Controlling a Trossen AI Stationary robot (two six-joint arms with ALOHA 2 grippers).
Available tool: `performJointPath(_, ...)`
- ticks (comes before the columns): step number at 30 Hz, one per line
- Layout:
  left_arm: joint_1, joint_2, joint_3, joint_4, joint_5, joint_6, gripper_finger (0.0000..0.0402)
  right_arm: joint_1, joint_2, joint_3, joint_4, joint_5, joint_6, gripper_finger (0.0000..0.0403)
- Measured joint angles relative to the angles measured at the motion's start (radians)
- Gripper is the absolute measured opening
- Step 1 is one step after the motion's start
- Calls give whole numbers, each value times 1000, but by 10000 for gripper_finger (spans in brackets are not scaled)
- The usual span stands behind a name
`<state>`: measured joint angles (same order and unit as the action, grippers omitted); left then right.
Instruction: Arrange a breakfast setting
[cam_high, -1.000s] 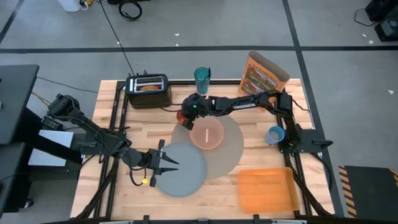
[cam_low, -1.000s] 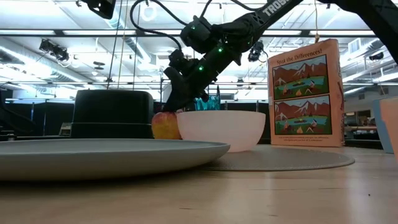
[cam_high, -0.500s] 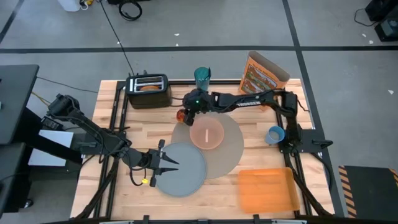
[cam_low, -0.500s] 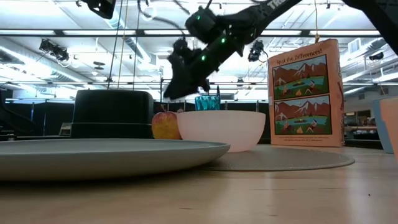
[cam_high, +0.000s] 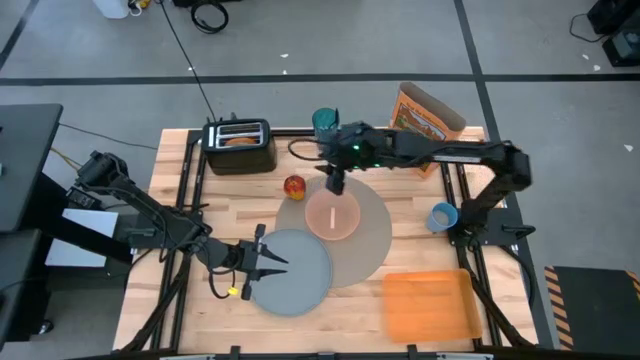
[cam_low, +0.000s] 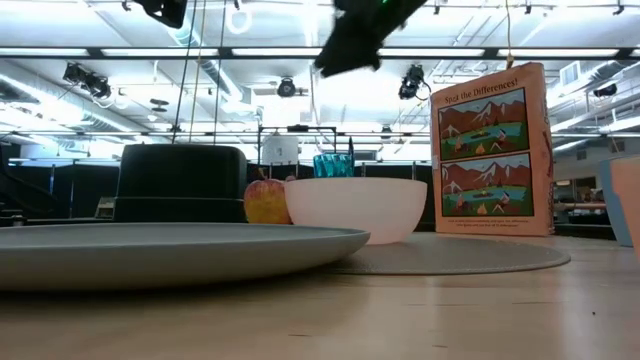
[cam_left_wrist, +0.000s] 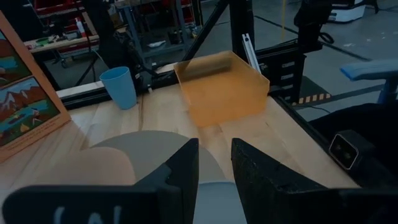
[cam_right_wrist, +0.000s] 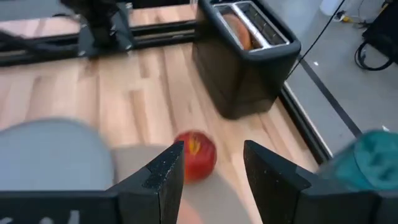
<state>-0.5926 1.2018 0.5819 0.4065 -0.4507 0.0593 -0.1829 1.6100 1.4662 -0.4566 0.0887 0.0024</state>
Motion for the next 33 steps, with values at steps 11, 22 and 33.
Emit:
performJointPath(11, 0, 3, 0, 58, 0, 49, 103, 148, -141, 0, -314, 414, 342, 171)
performJointPath(22, 7, 3, 0, 96, 1, 59, 103, -55, -14, 0, -161, 550, 513, 171)
performJointPath(33, 7, 3, 0, 56, 1, 57, 103, -223, 196, 0, 245, 629, 340, 171)
